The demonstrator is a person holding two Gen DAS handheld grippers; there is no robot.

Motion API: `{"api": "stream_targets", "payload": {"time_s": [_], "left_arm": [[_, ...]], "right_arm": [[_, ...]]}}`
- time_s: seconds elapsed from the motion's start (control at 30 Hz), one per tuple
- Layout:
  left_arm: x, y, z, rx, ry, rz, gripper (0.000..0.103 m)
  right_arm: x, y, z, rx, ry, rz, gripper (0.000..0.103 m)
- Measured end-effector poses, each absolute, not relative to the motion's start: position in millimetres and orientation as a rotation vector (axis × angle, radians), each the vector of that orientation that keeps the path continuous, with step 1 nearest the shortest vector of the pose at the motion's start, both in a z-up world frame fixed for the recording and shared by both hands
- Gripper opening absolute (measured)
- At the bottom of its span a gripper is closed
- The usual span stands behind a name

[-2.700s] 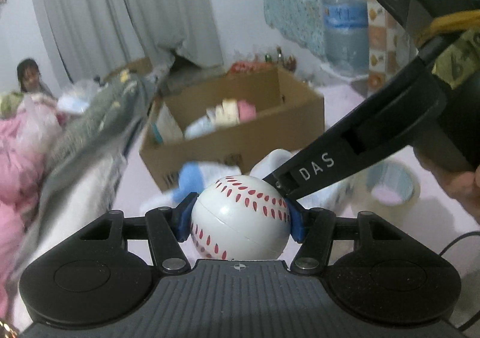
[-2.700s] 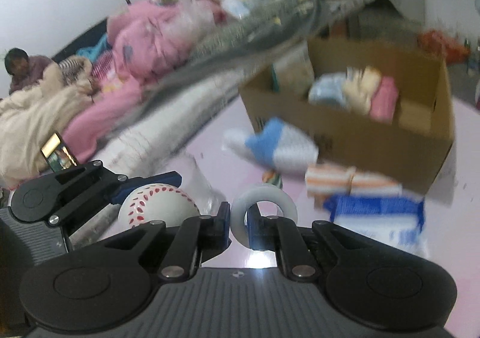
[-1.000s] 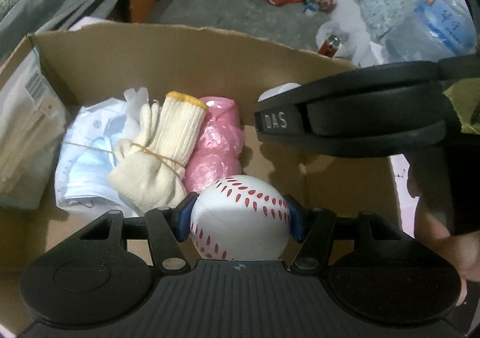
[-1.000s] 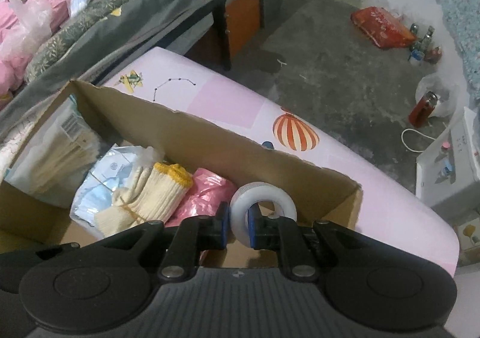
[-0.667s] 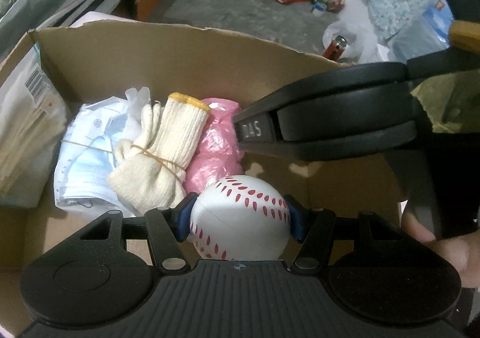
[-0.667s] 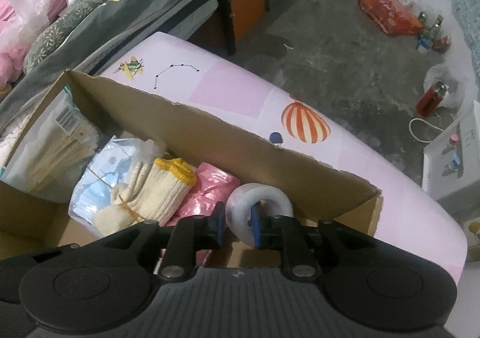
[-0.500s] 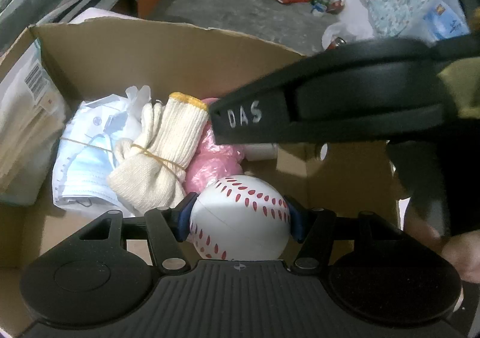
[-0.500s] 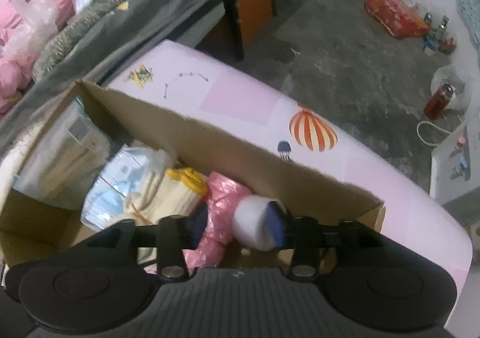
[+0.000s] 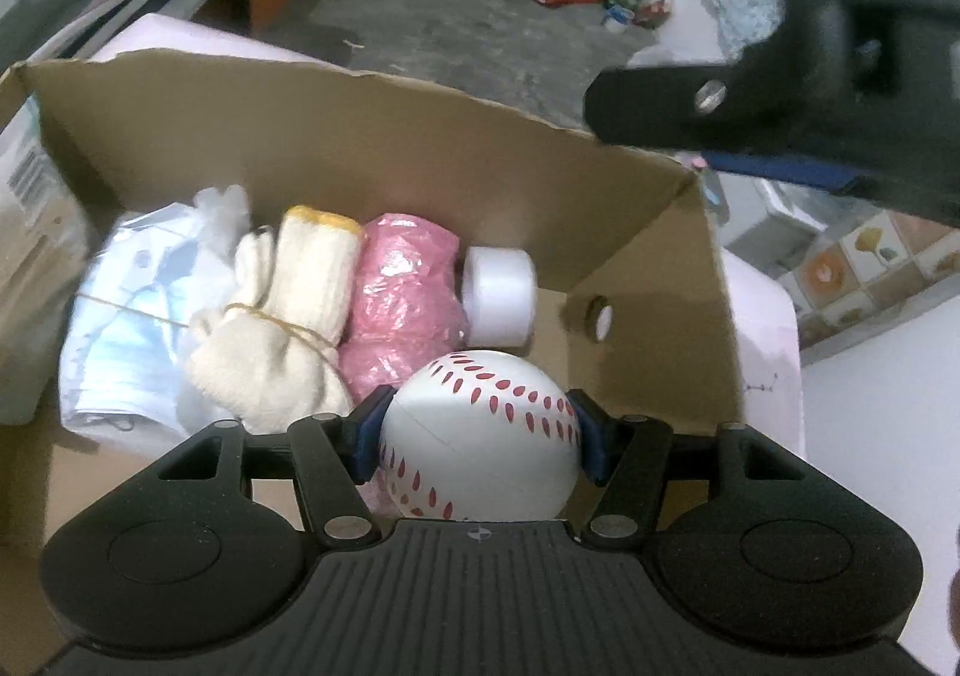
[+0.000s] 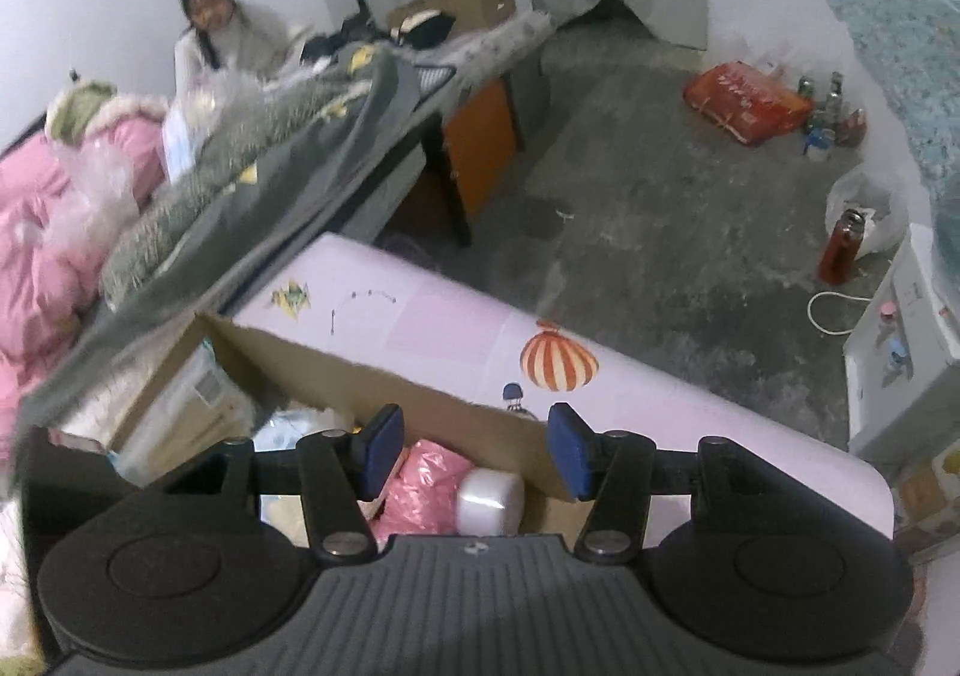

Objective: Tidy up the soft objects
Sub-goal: 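Open both grippers to drop the ball and tape roll into the box, then move both grippers back from the box toward the remaining items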

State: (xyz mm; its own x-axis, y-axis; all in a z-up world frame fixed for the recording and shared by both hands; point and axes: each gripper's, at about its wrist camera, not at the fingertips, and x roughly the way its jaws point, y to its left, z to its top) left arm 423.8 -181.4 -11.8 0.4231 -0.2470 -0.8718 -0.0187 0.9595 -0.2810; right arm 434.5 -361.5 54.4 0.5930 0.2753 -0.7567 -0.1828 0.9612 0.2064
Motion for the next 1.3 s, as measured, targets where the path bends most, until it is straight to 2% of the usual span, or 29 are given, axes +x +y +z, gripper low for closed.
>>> {"api": "stream_targets", "payload": {"time_s": [0.1, 0.23, 0.53, 0.87, 1.13, 1.3], "left_arm": [[426.1, -189.2, -13.2, -0.244, 1.121, -0.155, 0.077], [427.2, -191.8, -13.2, -0.247, 1.128, -0.17, 0.083], [416.3, -181.4, -7.3, -0.26, 1.097, -0.168, 0.084], [361.5, -172.3, 34.6, -0.29, 0.966, -0.214, 0.084], [255.2, -165.7, 87.8, -0.192, 0.859, -0.306, 0.084], [168.0, -151.4, 115.8, -0.069, 0.761, -0.315, 0.093]], "right_arm": [[434.6, -369.5, 55.6, 0.134, 0.888, 0.258, 0.045], [433.6, -370.4, 50.7, 0.14, 0.897, 0.258, 0.045], [428.1, -369.1, 48.8, 0.15, 0.897, 0.26, 0.045], [374.4, -372.7, 93.5, 0.166, 0.821, 0.25, 0.045], [265.5, -365.7, 153.4, 0.149, 0.701, 0.247, 0.045], [169.2, -353.4, 177.8, 0.146, 0.614, 0.253, 0.045]]}}
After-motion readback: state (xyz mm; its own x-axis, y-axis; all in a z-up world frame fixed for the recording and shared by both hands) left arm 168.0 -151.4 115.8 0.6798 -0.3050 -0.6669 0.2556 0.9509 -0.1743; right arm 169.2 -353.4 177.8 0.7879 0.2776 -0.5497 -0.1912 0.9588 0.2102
